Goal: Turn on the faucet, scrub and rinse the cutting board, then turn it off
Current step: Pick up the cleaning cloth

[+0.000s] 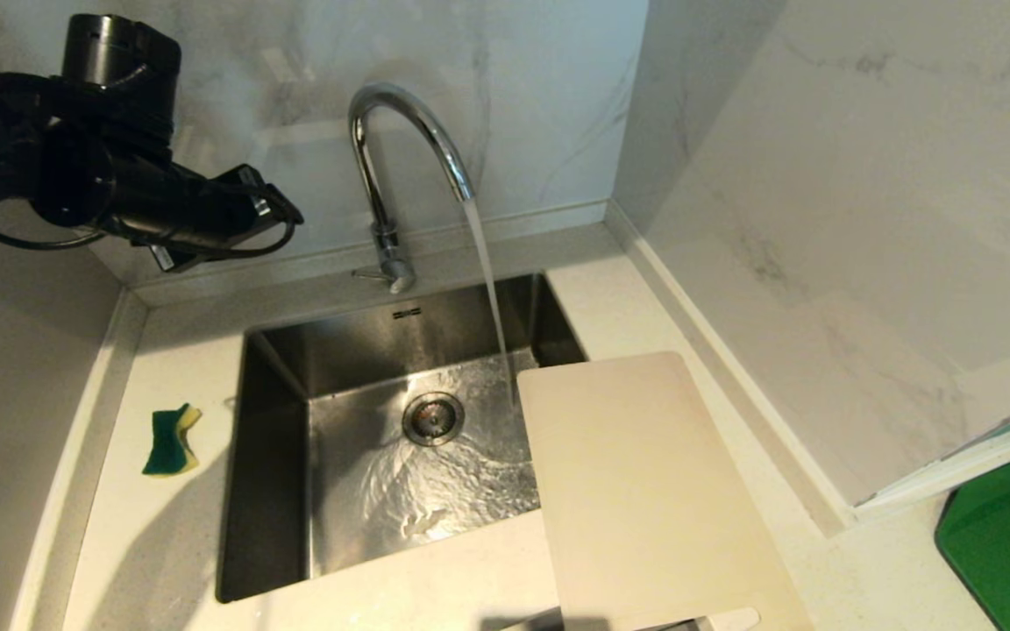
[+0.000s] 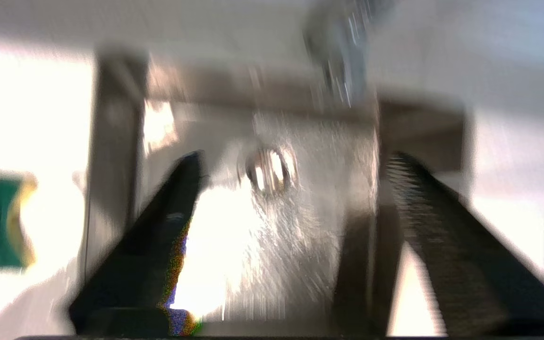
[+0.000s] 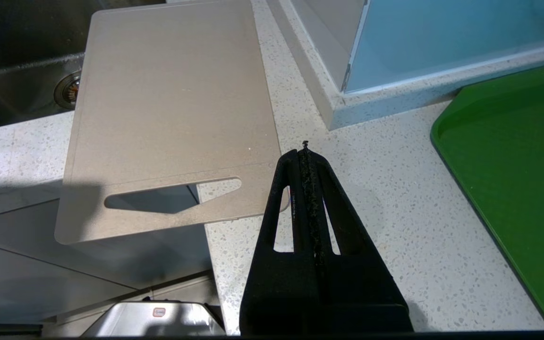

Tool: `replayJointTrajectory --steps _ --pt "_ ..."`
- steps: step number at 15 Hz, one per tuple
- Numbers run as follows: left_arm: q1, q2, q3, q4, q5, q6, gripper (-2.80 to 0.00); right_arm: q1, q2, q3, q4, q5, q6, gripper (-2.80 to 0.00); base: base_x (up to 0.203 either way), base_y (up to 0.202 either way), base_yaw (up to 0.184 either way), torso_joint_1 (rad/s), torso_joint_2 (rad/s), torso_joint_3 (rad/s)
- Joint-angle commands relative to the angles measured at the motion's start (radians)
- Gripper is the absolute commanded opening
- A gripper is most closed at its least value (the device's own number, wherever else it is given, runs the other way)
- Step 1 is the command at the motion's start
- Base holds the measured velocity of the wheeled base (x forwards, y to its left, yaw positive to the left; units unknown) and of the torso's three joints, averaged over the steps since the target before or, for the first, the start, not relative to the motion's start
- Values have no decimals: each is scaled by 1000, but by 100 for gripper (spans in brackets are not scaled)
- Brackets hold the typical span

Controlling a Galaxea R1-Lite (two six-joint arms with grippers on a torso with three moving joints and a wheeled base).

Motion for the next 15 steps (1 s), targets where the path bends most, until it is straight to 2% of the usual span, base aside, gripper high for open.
replayJointTrajectory --steps 1,4,7,9,11,13,15 --pt "17 -84 7 139 -64 -6 -280 1 2 1 -1 0 1 -280 0 0 0 0 0 0" --pt "95 -130 72 247 -186 21 -280 0 2 1 0 0 1 -280 0 0 0 0 0 0" --pt "189 -181 246 254 -248 96 -280 1 2 0 0 0 1 -280 0 0 0 0 0 0" --pt "270 -200 352 245 -265 152 -280 1 2 0 0 0 1 -280 0 0 0 0 0 0" --pt "332 -208 463 183 -273 203 -280 1 2 0 0 0 1 -280 0 0 0 0 0 0" --pt "371 -190 575 71 -275 241 -280 1 2 1 0 0 1 -280 0 0 0 0 0 0" --pt "384 -140 601 6 -275 247 -280 1 2 0 0 0 1 -280 0 0 0 0 0 0"
